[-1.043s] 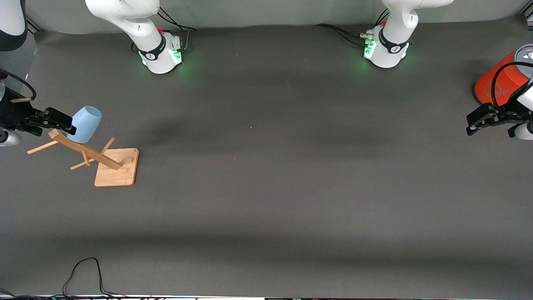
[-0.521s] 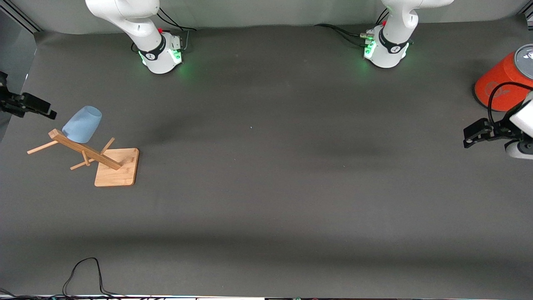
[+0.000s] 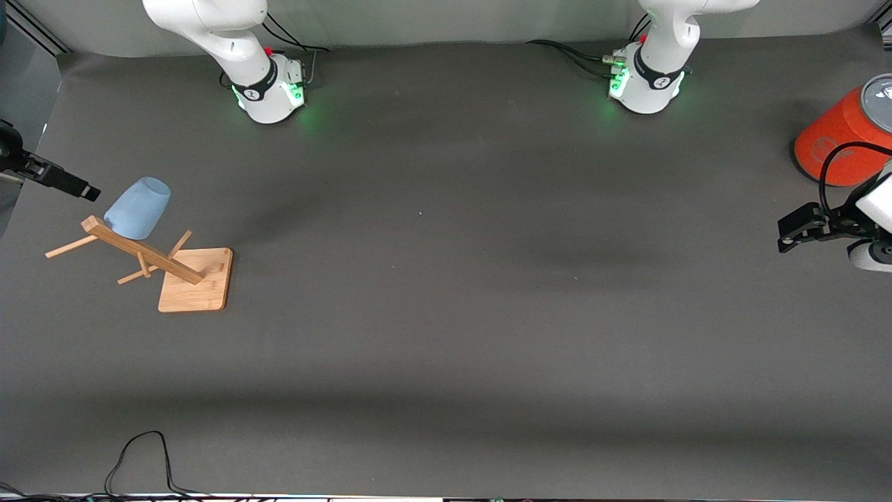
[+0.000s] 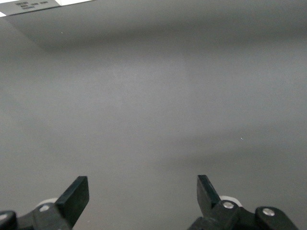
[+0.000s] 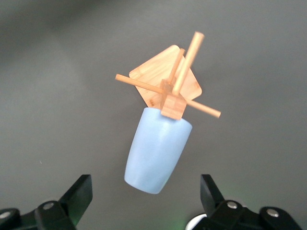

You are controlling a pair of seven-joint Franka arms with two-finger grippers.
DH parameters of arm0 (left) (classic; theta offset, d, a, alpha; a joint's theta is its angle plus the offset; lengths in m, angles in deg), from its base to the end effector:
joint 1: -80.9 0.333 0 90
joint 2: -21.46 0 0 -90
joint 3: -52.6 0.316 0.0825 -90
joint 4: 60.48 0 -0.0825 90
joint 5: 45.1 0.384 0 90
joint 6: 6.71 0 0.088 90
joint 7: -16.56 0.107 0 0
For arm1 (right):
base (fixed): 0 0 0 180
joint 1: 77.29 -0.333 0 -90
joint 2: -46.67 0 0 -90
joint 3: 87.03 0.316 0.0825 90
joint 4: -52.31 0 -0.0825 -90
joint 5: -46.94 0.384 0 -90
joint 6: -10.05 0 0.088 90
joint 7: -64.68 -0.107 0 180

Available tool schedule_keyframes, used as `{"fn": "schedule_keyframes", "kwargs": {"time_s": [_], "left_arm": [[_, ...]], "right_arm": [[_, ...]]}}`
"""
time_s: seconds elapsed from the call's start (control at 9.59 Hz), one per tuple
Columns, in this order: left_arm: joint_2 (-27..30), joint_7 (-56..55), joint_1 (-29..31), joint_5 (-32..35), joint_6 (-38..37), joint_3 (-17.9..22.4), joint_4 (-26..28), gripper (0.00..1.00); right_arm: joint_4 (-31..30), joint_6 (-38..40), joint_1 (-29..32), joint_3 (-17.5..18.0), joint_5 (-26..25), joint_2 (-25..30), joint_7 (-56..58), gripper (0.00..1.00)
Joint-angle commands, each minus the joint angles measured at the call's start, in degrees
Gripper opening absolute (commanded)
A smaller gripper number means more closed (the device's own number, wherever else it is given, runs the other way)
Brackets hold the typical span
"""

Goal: Rotate and upright cup with both arms
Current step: 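Move the right gripper to the blue cup on the wooden stand, then close the right gripper on the blue cup's base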

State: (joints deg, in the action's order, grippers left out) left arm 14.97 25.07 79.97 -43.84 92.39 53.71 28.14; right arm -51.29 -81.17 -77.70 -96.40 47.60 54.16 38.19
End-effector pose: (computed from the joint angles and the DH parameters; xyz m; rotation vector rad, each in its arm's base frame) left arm 0.6027 0.0033 0.5850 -3.1021 0.2305 -0.1052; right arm 0.5034 -0.0828 0.5832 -2.9720 0.9474 0.1421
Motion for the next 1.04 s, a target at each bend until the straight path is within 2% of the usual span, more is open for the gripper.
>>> {"fn": "schedule_keyframes", "kwargs": {"time_s": [0.0,0.52,0.94], "left_arm": [[-0.1,0.7,0.1,0.3,-3.5,0.1,-1.2,1.00],[0.2,1.4,2.7,-0.4,-6.6,0.8,-1.3,1.00],[0.5,1.4,3.3,-0.7,-6.9,0.8,-1.3,1.00]], "right_arm": [[-2.6,-1.9,-0.5,-0.2,0.7,0.5,-11.4,1.00],[-13.8,-12.7,-0.3,-0.6,0.7,0.5,-12.5,1.00],[-15.1,-15.3,-0.1,-0.9,0.8,-2.3,-12.6,1.00]]}}
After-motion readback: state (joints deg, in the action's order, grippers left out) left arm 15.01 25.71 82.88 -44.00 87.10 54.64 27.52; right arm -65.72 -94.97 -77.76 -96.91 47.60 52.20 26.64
